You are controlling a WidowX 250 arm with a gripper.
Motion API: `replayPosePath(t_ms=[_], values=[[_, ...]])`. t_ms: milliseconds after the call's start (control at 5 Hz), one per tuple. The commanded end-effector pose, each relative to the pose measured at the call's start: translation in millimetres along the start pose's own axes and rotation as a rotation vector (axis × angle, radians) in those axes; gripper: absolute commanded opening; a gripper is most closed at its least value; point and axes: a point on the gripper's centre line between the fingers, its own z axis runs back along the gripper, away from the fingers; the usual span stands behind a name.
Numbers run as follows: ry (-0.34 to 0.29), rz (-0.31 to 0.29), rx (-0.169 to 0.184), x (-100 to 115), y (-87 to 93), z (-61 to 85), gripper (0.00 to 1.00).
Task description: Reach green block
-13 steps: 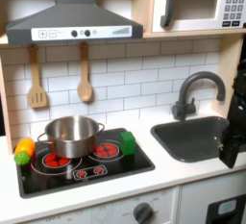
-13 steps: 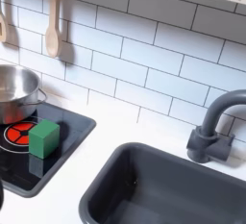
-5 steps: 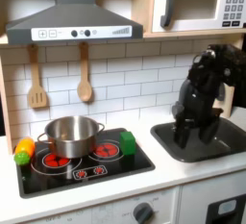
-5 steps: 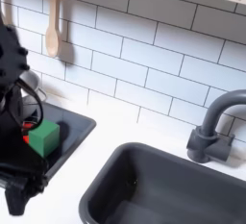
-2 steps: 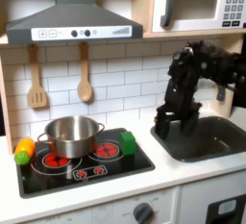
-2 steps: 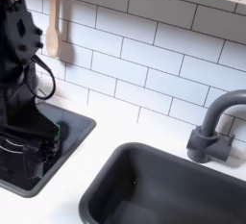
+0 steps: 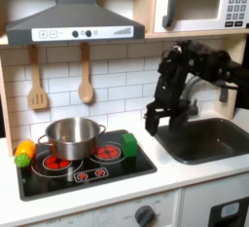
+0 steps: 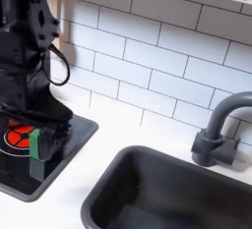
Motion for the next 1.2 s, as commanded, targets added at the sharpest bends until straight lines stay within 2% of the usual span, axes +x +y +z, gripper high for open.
replayPosePath(t_ms=[0, 600, 1000], values=[[-0.010, 0.008, -0.001, 18.8, 8.6, -5.3, 1.00], [-0.019, -0.011, 0.001, 43.2, 23.2, -17.2, 1.00], [-0.002, -0.045, -0.013, 54.8, 17.8, -30.4, 1.00]])
